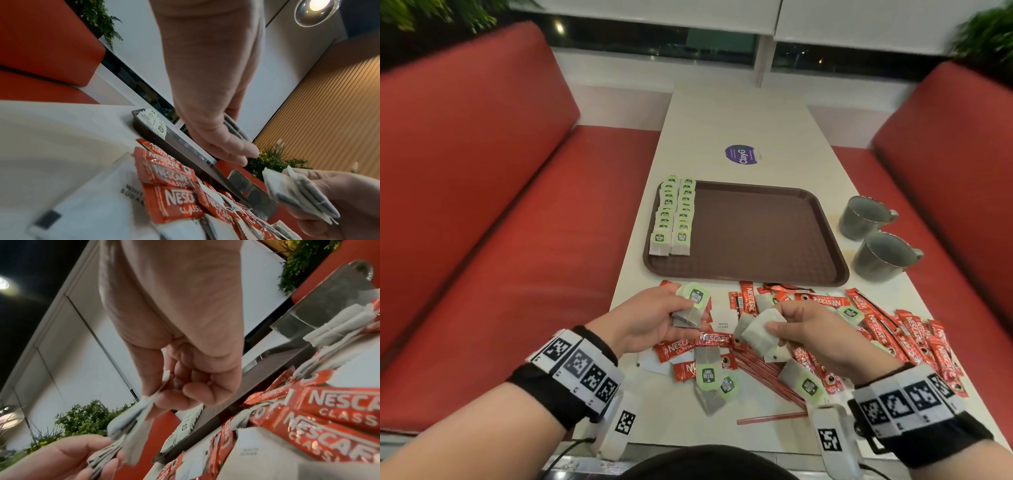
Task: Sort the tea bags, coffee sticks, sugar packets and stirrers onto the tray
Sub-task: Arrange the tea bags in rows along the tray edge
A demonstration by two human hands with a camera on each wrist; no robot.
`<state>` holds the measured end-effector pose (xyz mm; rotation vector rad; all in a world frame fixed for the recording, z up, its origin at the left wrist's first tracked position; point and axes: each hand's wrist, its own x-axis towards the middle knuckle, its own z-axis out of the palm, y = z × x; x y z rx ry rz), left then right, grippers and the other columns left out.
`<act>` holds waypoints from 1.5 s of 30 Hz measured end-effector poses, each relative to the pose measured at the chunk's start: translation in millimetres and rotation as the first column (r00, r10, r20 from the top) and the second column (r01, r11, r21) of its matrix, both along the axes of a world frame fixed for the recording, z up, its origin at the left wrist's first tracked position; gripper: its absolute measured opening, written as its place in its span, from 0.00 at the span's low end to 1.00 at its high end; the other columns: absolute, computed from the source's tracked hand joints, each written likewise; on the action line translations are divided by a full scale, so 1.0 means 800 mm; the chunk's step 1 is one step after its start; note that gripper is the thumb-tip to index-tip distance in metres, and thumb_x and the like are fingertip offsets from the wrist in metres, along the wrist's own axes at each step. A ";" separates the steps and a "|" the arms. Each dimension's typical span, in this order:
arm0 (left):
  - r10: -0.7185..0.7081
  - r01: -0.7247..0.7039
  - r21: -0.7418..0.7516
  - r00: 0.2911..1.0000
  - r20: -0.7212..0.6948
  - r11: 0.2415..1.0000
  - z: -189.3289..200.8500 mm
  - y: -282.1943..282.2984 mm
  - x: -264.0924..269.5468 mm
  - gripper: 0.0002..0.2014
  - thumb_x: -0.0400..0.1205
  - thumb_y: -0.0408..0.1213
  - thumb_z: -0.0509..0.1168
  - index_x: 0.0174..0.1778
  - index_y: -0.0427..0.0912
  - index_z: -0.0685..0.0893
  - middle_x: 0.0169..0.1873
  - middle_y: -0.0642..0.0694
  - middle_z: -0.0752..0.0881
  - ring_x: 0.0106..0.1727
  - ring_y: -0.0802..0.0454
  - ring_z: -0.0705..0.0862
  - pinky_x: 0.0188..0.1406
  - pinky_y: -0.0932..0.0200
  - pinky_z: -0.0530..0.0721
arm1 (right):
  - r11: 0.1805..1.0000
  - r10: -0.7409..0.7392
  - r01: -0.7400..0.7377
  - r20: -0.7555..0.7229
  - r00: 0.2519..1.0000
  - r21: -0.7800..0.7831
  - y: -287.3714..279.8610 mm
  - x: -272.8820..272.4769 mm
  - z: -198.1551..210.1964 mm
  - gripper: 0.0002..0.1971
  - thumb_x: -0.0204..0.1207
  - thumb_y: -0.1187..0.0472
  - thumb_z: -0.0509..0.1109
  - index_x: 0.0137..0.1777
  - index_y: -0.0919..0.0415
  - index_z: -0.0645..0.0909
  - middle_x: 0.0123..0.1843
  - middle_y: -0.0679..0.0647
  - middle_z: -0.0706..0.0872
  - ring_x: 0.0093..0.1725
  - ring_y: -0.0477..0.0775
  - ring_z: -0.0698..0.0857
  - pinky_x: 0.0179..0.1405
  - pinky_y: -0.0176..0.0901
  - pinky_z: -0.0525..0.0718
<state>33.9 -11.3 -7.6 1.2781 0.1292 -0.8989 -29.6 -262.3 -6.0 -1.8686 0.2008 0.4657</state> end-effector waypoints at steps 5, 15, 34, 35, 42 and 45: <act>0.019 -0.019 0.009 1.000 0.003 1.000 0.001 0.010 -0.001 0.16 0.86 0.27 0.56 0.70 0.31 0.71 0.50 0.31 0.87 0.48 0.41 0.88 0.36 0.57 0.90 | 0.955 0.139 -0.127 0.025 0.990 -0.267 0.003 0.002 0.015 0.07 0.77 0.60 0.72 0.41 0.51 0.90 0.42 0.53 0.90 0.37 0.50 0.83 0.41 0.38 0.78; -0.151 0.151 -0.060 0.988 0.005 0.987 0.013 -0.001 -0.002 0.12 0.86 0.27 0.56 0.65 0.33 0.74 0.51 0.35 0.86 0.47 0.45 0.88 0.40 0.54 0.89 | 0.865 0.301 -0.329 0.131 0.944 0.380 0.054 0.028 0.056 0.14 0.63 0.78 0.66 0.29 0.60 0.86 0.51 0.54 0.86 0.46 0.51 0.82 0.42 0.39 0.77; 0.232 -0.223 -0.182 0.972 0.026 0.958 -0.005 0.014 0.041 0.15 0.83 0.28 0.62 0.66 0.39 0.75 0.52 0.37 0.87 0.47 0.47 0.87 0.37 0.60 0.88 | 0.977 -0.067 0.047 0.089 0.994 0.207 0.112 0.110 0.010 0.09 0.75 0.65 0.74 0.52 0.65 0.81 0.40 0.57 0.86 0.34 0.49 0.84 0.34 0.40 0.82; 0.260 -0.248 -0.180 0.964 0.045 0.952 -0.006 0.013 0.044 0.14 0.83 0.28 0.62 0.64 0.40 0.76 0.53 0.38 0.87 0.47 0.48 0.87 0.37 0.60 0.88 | 0.989 -0.044 0.029 0.104 0.994 0.144 0.117 0.111 0.008 0.07 0.74 0.65 0.75 0.49 0.64 0.82 0.39 0.56 0.86 0.34 0.48 0.84 0.32 0.38 0.81; 0.416 -0.404 -0.258 0.910 -0.009 0.878 -0.017 0.016 0.065 0.11 0.86 0.37 0.58 0.63 0.41 0.79 0.52 0.39 0.89 0.45 0.48 0.89 0.39 0.58 0.88 | 0.978 -0.134 0.113 0.114 0.984 0.175 0.138 0.144 0.003 0.06 0.75 0.73 0.71 0.40 0.62 0.82 0.27 0.49 0.83 0.24 0.41 0.79 0.24 0.31 0.76; 0.473 -0.464 -0.228 0.881 -0.019 0.856 -0.022 0.027 0.078 0.10 0.87 0.33 0.57 0.61 0.40 0.79 0.52 0.38 0.88 0.47 0.48 0.86 0.37 0.58 0.88 | 0.969 -0.155 0.134 0.087 0.984 0.209 0.143 0.165 0.005 0.07 0.76 0.73 0.69 0.41 0.62 0.81 0.26 0.48 0.81 0.24 0.42 0.77 0.22 0.31 0.74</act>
